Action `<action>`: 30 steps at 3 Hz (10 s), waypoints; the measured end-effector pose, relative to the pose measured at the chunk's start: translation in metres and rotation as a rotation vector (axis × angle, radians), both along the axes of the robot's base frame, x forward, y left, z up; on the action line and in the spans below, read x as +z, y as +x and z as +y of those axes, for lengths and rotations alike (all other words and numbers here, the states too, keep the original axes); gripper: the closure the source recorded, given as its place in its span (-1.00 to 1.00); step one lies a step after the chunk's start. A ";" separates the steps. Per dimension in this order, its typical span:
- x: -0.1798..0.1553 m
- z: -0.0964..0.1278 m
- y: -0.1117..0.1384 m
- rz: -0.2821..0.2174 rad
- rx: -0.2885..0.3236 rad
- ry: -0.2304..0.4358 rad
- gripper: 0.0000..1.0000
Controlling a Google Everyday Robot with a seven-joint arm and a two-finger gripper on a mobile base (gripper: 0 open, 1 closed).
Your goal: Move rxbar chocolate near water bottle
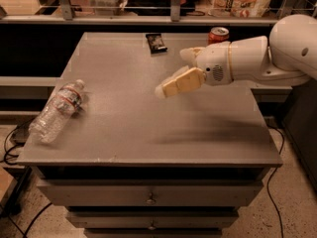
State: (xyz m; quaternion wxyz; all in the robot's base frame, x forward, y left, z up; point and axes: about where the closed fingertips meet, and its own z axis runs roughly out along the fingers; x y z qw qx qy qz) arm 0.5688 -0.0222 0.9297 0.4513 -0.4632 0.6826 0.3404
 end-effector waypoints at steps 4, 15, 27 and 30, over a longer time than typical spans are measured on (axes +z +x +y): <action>-0.019 0.032 0.119 -0.056 -0.184 0.075 -1.00; -0.079 0.046 0.280 -0.012 -0.530 0.108 -1.00; -0.002 0.134 0.168 -0.136 -0.073 0.052 1.00; -0.065 0.155 0.107 0.016 -0.002 0.022 0.17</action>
Offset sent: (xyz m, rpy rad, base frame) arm 0.0979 0.0165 -0.0132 0.1059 -0.0662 -0.2123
